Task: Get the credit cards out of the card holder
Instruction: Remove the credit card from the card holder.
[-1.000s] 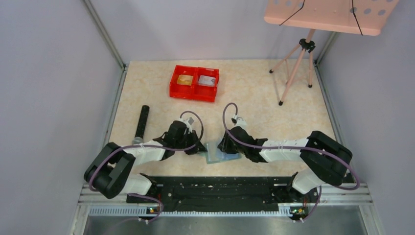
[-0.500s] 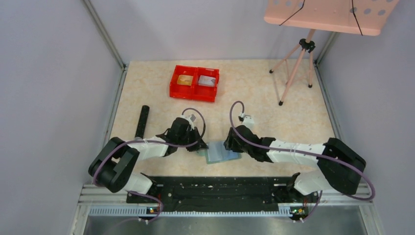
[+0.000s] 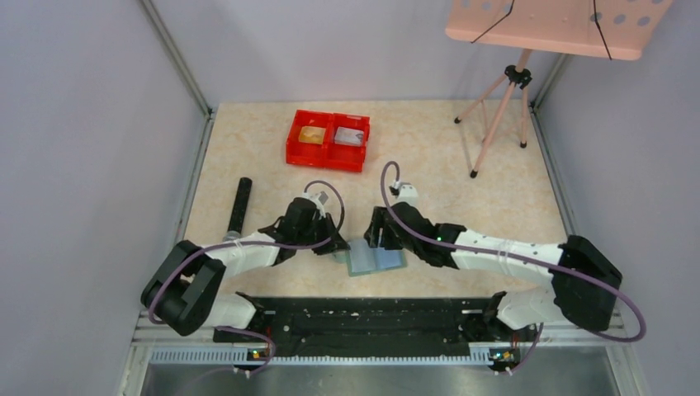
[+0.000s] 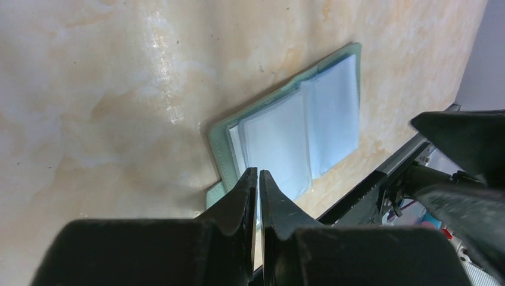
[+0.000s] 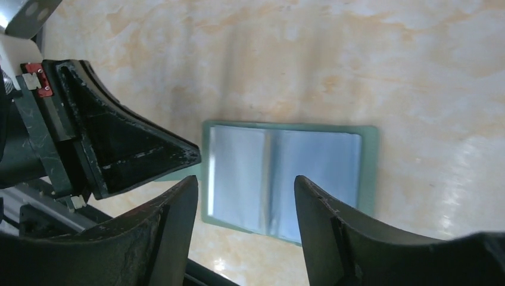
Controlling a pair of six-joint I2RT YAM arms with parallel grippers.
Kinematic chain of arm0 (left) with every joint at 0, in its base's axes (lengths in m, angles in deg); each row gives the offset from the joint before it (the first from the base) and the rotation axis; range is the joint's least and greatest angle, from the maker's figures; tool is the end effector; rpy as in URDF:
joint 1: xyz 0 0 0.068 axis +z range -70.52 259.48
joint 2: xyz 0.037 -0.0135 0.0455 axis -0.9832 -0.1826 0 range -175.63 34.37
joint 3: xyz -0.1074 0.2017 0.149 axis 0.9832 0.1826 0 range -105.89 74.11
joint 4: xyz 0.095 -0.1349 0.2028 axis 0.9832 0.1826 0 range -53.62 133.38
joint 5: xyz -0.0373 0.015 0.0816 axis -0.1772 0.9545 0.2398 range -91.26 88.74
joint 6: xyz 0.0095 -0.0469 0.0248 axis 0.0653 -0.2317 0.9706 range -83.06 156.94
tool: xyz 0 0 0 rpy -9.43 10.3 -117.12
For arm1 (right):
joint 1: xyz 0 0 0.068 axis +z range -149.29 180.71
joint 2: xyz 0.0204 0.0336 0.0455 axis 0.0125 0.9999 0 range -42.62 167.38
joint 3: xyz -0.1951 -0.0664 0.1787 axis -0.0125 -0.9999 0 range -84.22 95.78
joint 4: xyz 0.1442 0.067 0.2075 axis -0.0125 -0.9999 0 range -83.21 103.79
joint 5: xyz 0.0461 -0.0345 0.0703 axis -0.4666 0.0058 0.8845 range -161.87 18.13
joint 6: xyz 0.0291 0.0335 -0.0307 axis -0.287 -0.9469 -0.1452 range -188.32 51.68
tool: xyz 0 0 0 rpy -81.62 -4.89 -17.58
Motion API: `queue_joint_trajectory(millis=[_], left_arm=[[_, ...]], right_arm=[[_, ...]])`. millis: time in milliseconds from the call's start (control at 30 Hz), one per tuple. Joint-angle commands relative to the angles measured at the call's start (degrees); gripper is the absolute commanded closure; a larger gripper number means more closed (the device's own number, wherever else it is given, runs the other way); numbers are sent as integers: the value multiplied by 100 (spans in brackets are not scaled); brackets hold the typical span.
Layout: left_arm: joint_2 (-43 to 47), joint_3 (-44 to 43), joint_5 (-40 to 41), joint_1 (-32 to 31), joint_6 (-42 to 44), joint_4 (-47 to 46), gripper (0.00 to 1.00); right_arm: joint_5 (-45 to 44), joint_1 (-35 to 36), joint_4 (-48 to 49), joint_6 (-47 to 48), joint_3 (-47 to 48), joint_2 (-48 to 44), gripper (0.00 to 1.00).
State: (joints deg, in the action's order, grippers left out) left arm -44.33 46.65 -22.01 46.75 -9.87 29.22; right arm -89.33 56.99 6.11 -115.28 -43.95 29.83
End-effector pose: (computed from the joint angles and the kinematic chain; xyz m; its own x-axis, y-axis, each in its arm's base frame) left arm 0.1997 -0.1434 0.1443 -0.9252 -0.2159 -0.3120 0.0659 0.7184 -0.6925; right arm 0.1547 0.2123 0.2162 -0.7293 0.1634 -0.6644 -0.1941 0.8817 0.4300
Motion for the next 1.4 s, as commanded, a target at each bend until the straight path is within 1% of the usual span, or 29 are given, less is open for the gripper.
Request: queue_joint_trajectory(millis=[0,167,233,400,533,667,1167,1267,1367], left_arm=[[459,33,23,-27,36,110,91],[665,252,-94,-25,-61,63,95],[656,341,-62,-26,-41,52,95],[512,550,73,-23,-33,8,98],[470,698,150,-26,-128,-92,100],[494,752,248,-24,-123,-46,100],[572,773,427,-29,-132,71,100],[595,769,472,-27,-114,119,100],[597,761,506,-24,-107,160,100]], right_arm=[[214,295,203,155,597,645,38],[180,409,414,-7,722,1169,38],[112,436,302,-18,833,1391,37],[-411,671,-228,79,1251,1899,30],[-728,796,-586,81,1493,2203,27],[-1037,902,-955,82,1784,2474,27],[-952,954,-1012,6,1920,2934,27],[-1056,994,-1159,22,1993,2975,28],[-1162,1002,-1306,28,2048,3011,30]])
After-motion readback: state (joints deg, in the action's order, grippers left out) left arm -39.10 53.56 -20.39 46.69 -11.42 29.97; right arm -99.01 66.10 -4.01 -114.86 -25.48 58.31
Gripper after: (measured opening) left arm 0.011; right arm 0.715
